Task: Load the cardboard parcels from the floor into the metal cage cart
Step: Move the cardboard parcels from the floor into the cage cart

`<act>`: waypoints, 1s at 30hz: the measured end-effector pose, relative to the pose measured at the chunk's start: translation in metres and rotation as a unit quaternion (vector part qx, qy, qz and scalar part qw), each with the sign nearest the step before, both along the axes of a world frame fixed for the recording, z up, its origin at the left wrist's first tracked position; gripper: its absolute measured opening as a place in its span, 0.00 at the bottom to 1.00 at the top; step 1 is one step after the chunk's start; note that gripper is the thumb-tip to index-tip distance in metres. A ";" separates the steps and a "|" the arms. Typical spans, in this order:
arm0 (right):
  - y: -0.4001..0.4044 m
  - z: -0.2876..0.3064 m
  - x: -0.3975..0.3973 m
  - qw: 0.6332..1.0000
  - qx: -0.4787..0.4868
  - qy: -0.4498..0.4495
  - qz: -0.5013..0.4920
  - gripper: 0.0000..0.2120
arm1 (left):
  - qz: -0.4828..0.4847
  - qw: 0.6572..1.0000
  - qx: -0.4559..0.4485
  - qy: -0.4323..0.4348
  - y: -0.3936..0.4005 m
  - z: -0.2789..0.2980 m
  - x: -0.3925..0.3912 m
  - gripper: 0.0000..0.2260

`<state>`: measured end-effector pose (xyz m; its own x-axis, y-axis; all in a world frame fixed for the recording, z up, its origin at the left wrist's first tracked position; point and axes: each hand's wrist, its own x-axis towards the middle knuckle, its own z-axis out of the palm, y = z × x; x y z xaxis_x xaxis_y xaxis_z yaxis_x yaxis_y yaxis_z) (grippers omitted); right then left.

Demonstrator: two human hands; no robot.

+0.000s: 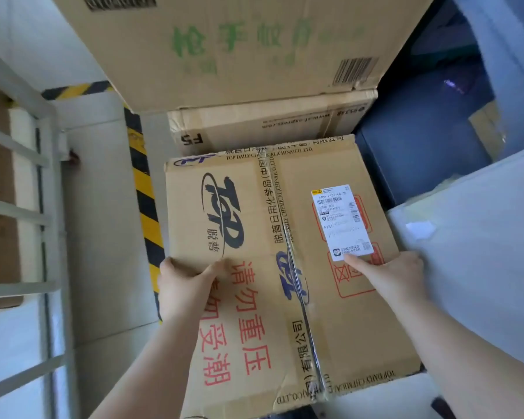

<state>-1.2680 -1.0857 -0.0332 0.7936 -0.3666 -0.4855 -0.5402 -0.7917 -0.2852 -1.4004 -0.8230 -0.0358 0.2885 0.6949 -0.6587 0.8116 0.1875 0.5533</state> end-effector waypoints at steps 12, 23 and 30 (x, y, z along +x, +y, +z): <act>0.046 0.336 -0.070 0.991 0.116 -0.063 -0.034 0.39 | 0.013 0.996 0.090 -0.001 0.048 0.358 -0.053 0.37; 0.090 0.633 -0.077 0.968 0.160 -0.173 0.088 0.54 | 0.051 0.975 0.193 -0.100 0.084 0.644 -0.108 0.36; 0.165 0.776 -0.078 0.918 0.221 -0.291 0.152 0.50 | 0.098 0.937 0.273 -0.197 0.141 0.762 -0.132 0.36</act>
